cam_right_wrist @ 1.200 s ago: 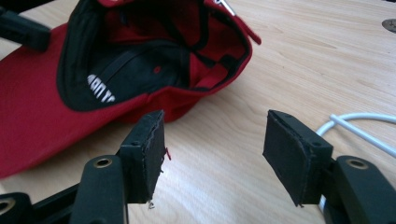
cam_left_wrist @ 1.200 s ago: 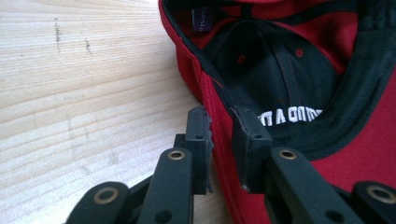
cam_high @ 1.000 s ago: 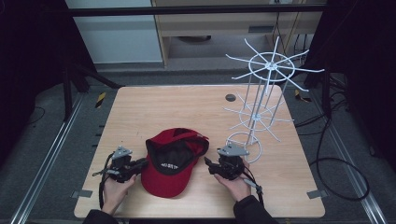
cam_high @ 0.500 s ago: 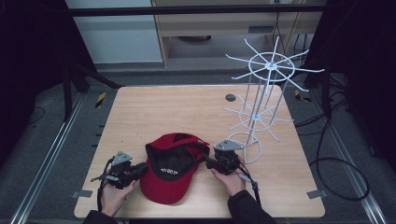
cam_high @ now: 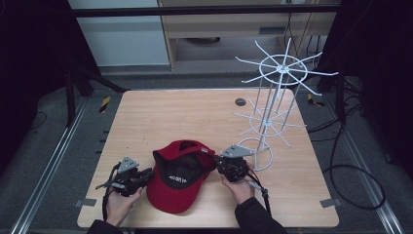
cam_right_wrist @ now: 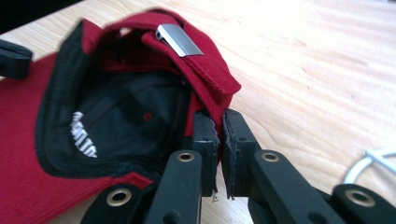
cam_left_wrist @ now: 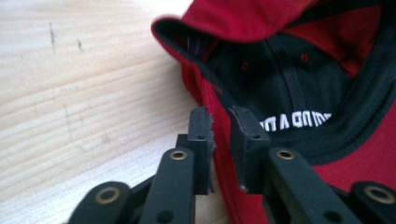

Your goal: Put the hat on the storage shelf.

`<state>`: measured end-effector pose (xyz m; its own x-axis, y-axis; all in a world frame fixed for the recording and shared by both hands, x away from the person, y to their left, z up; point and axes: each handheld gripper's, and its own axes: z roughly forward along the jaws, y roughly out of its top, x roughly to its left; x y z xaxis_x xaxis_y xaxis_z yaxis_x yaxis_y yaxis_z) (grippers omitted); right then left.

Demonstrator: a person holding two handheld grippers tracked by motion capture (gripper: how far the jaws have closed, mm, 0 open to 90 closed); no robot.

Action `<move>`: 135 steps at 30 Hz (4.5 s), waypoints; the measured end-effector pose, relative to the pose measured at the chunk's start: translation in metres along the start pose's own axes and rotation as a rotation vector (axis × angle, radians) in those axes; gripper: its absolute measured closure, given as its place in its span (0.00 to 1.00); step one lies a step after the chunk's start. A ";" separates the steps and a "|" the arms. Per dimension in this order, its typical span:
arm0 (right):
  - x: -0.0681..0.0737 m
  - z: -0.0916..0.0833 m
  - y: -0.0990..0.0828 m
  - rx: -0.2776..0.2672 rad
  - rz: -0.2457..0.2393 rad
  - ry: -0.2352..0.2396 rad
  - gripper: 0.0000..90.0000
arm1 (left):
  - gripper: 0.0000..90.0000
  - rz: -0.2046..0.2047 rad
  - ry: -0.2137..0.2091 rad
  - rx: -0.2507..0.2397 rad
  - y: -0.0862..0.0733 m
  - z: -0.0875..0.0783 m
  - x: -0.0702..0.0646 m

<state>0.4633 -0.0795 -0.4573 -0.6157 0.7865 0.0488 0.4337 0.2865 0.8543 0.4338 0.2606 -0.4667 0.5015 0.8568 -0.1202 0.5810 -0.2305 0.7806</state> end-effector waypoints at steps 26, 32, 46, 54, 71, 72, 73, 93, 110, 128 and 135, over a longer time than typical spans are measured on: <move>0.024 -0.018 0.027 -0.022 -0.026 0.012 0.95 | 0.47 0.129 -0.200 -0.051 0.039 0.026 -0.101; 0.025 -0.018 0.028 -0.024 -0.023 0.015 0.95 | 0.43 0.157 -0.203 -0.019 0.043 0.044 -0.115; 0.027 -0.022 0.030 -0.039 -0.024 0.033 0.94 | 0.79 0.173 -0.200 0.039 0.045 0.061 -0.118; 0.025 -0.022 0.030 -0.042 -0.034 0.057 0.80 | 0.87 0.181 -0.201 0.016 0.049 0.049 -0.114; 0.013 -0.048 0.031 -0.199 -0.047 0.110 0.42 | 0.90 0.090 -0.221 -0.137 0.073 -0.015 -0.074; 0.013 -0.045 0.030 -0.188 -0.052 0.107 0.42 | 0.90 0.089 -0.225 -0.149 0.075 -0.019 -0.073; 0.013 -0.045 0.030 -0.188 -0.052 0.107 0.42 | 0.90 0.089 -0.225 -0.149 0.075 -0.019 -0.073; 0.013 -0.010 0.007 -0.147 -0.079 0.097 0.55 | 0.90 0.114 -0.322 -0.207 0.087 -0.040 -0.094; 0.000 0.003 -0.001 -0.135 -0.073 0.127 0.81 | 0.90 0.150 -0.395 -0.147 0.078 -0.027 -0.115; 0.009 -0.018 0.009 -0.080 -0.124 0.142 0.91 | 0.81 0.094 -0.259 -0.189 0.082 -0.036 -0.070; 0.013 -0.029 0.018 -0.105 -0.124 0.182 0.97 | 0.76 0.109 -0.149 -0.222 0.081 -0.039 -0.052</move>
<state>0.4442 -0.0804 -0.4260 -0.7726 0.6344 0.0249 0.2825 0.3085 0.9083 0.4302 0.2149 -0.3732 0.6511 0.7518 -0.1043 0.3726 -0.1968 0.9069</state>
